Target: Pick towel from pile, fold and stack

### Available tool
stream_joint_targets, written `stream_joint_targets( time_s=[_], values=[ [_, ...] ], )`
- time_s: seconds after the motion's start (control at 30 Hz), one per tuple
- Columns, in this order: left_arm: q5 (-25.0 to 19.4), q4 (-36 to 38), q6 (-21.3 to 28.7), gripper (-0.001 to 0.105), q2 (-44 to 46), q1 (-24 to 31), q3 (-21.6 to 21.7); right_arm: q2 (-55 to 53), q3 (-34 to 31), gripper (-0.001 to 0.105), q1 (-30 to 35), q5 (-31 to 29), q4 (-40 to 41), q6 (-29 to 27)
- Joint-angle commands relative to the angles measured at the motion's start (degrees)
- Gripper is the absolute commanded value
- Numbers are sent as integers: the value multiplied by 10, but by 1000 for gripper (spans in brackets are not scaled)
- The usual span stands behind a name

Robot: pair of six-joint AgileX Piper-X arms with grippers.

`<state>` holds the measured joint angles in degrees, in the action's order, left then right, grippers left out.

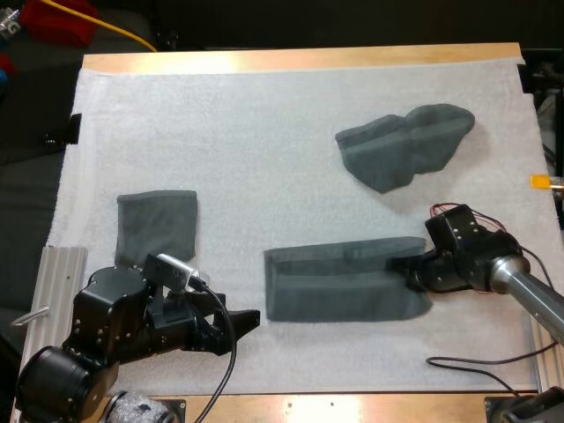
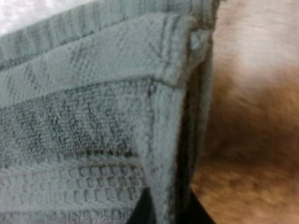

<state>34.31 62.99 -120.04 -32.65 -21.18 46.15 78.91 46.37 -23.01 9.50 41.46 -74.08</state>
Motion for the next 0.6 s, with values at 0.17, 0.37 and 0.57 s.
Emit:
stream_joint_targets(
  time_s=[0.17, 0.37, 0.57],
  values=[
    [19, 15, -10, 71, 3, 0, 3, -40, -5, 1, 0, -103, 62, -12],
    [19, 34, -10, 71, 3, 0, 3, -72, -4, 1, 0, -140, 78, -12],
    [19, 36, -10, 71, 3, 0, 2, -83, 24, 1, -1, -72, 90, -6]
  ],
)
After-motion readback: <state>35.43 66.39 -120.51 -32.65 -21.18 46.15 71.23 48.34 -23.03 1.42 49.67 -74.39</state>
